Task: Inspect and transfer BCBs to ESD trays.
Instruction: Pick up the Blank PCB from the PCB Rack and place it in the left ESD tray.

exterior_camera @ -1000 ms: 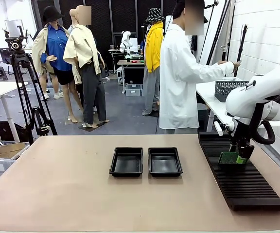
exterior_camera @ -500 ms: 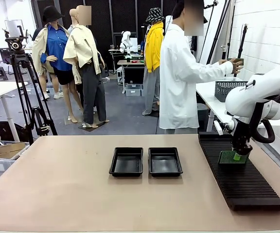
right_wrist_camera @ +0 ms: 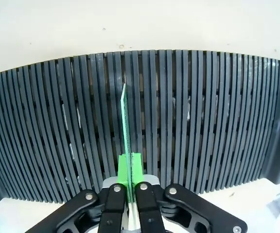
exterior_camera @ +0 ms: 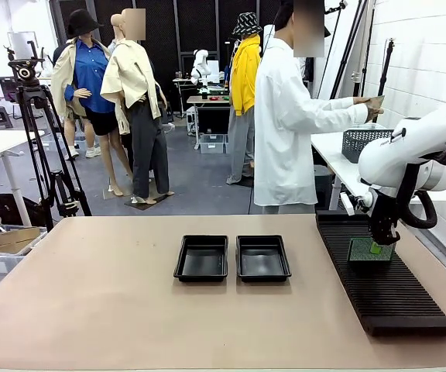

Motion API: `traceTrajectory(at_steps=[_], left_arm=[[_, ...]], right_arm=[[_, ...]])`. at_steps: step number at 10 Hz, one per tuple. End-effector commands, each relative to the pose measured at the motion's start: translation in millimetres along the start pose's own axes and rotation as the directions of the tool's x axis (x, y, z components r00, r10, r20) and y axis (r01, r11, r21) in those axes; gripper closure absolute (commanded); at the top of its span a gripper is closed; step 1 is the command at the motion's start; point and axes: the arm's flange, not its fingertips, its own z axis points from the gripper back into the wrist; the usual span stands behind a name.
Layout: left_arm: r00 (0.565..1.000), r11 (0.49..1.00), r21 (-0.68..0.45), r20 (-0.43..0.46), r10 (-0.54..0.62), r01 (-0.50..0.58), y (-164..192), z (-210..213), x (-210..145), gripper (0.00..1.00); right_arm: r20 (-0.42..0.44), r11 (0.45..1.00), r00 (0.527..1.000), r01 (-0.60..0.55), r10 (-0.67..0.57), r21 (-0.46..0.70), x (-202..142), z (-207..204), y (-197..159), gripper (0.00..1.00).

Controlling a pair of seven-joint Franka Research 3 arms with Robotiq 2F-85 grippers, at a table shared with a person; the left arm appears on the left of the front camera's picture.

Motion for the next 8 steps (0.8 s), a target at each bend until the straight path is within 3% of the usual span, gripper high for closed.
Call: traceTrajectory(at_steps=[1,4,8], left_arm=[[1.0,1.0,-0.01,0.002,0.003,-0.003,-2,1,0,0.0],[1.0,1.0,-0.01,0.002,0.003,-0.003,-2,1,0,0.0],[1.0,1.0,-0.01,0.002,0.003,-0.003,-2,1,0,0.0]], right_arm=[[-0.042,1.0,0.999,0.009,-0.009,0.008,0,-4,-10,1.0],[-0.042,1.0,0.999,0.015,-0.015,0.016,2,-1,-10,1.0],[-0.08,1.0,0.997,0.012,-0.013,-0.01,18,48,4,1.0]])
